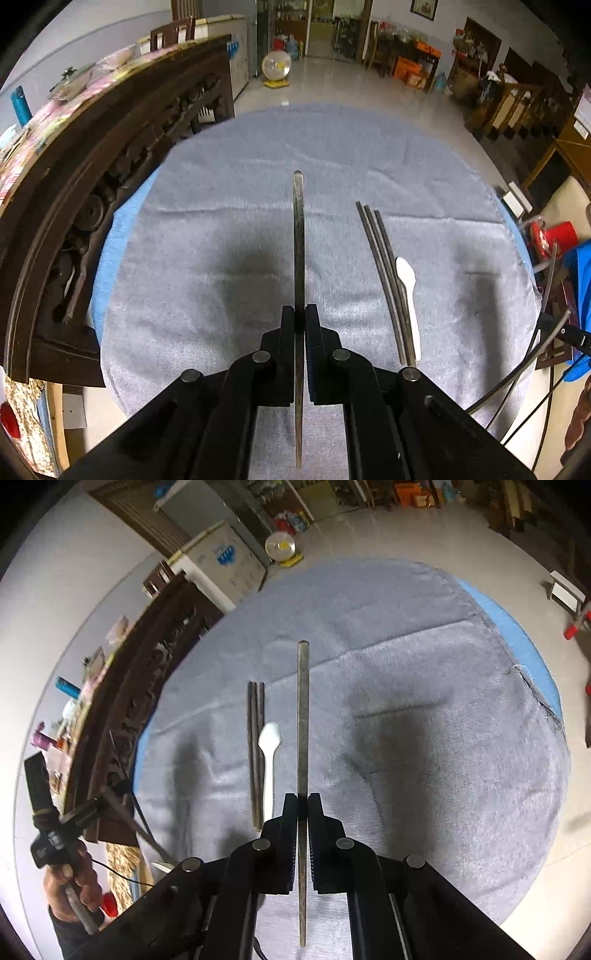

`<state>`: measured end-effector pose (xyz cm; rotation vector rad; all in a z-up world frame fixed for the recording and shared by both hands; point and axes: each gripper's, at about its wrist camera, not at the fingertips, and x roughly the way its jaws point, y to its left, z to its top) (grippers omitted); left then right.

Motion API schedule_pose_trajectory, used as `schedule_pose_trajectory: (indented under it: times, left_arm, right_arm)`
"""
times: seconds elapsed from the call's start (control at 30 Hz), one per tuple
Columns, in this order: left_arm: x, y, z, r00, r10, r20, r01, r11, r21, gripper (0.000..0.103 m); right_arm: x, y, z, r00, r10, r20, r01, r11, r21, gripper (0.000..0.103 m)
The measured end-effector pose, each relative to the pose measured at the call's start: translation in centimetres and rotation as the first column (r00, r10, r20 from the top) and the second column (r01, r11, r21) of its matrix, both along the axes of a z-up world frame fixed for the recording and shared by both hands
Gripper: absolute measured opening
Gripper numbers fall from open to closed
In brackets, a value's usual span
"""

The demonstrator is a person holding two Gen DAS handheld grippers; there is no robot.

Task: Organize utensils
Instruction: 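Lift both held chopsticks off the cloth and carry them toward the black holder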

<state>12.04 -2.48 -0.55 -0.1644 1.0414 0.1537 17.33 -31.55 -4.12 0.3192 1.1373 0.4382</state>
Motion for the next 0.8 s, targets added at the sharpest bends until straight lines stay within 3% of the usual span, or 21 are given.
schedule_pose_trajectory:
  times: [0.3,0.53,0.8]
  left_arm:
    - [-2.2,0.7,3.3,0.987,0.059,0.151,-0.046,0.995,-0.088,0.005]
    - [-3.9,1.1,6.4,0.945,0.123,0.302,-0.07,0.981,-0.182,0.005]
    - [-5.7,0.3,7.9,0.912,0.147,0.382,-0.055,0.969,-0.242,0.005]
  right_arm:
    - [-3.6,-0.5,3.7,0.99,-0.064,0.126,0.05,0.992,0.114,0.006]
    - [-6.4,-0.2,7.2,0.962,-0.116,0.248,0.065,0.976,0.206,0.006]
    - [-9.3,2.5,9.8,0.915,-0.117,0.386,0.033,0.975,0.218,0.006]
